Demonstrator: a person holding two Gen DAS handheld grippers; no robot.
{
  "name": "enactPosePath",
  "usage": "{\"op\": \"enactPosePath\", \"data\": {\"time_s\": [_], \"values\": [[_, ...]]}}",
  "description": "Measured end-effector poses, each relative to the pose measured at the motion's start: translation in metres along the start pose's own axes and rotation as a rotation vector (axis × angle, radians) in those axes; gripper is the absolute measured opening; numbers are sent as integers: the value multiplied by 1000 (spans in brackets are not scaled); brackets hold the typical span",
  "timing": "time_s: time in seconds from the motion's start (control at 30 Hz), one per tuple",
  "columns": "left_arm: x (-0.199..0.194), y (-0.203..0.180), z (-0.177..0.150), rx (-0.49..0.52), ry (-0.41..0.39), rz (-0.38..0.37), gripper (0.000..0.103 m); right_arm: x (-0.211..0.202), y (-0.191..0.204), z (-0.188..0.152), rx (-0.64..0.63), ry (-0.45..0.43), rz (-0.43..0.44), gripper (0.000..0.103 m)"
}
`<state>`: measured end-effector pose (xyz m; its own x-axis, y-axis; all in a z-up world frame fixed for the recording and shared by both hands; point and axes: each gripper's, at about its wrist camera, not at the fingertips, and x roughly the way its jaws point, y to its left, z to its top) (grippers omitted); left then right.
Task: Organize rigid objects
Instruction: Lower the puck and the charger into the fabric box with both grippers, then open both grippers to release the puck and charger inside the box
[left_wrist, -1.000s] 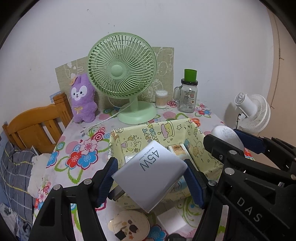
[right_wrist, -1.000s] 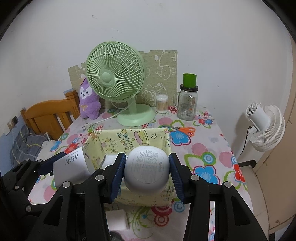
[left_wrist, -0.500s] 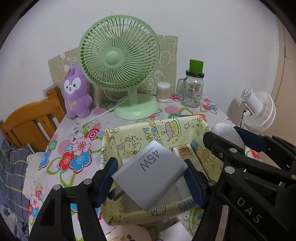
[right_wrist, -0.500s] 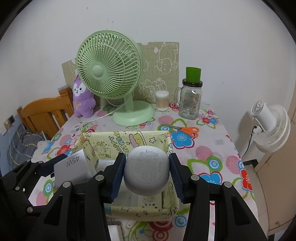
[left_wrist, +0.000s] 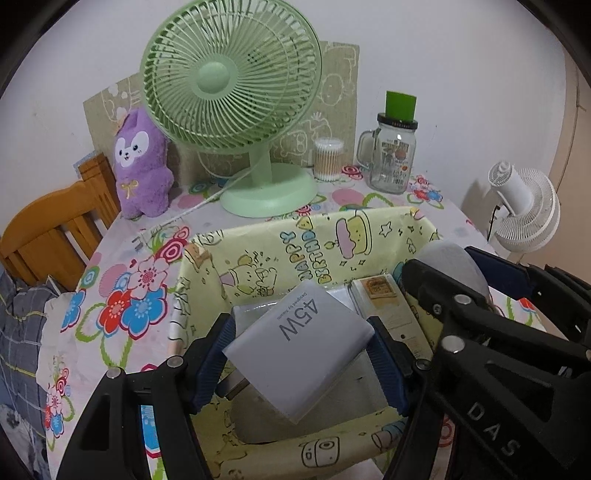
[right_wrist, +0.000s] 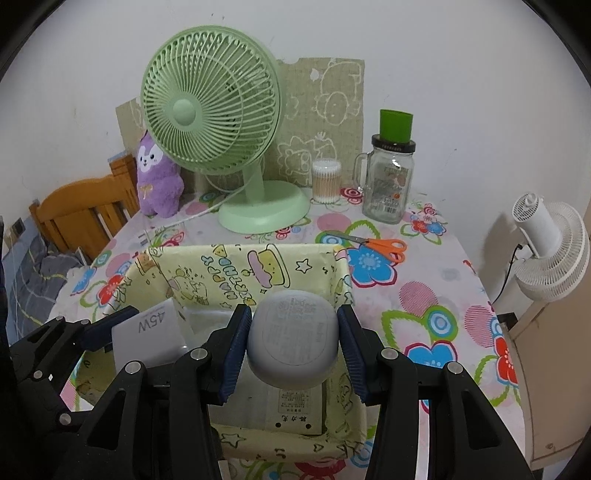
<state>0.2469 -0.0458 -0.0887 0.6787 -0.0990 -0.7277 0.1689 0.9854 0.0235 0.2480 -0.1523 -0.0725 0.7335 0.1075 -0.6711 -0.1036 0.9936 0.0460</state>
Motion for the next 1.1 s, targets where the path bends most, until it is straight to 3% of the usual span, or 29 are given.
{"op": "enactPosePath", "data": {"time_s": [0.37,0.6,0.73,1.1], "values": [[11,1,-3,5,6,10,74,19,5,-1,-8,41,24,51],[11,1,-3,1,-5,14,81,26,8,0,-5,51,36,51],[9,0,-3,6,-1,-19,90,28,8,0,-2,55,42,51],[-19,-5,-14,66,-29,49,97,11,16,-5,-25,73,100,51]]}}
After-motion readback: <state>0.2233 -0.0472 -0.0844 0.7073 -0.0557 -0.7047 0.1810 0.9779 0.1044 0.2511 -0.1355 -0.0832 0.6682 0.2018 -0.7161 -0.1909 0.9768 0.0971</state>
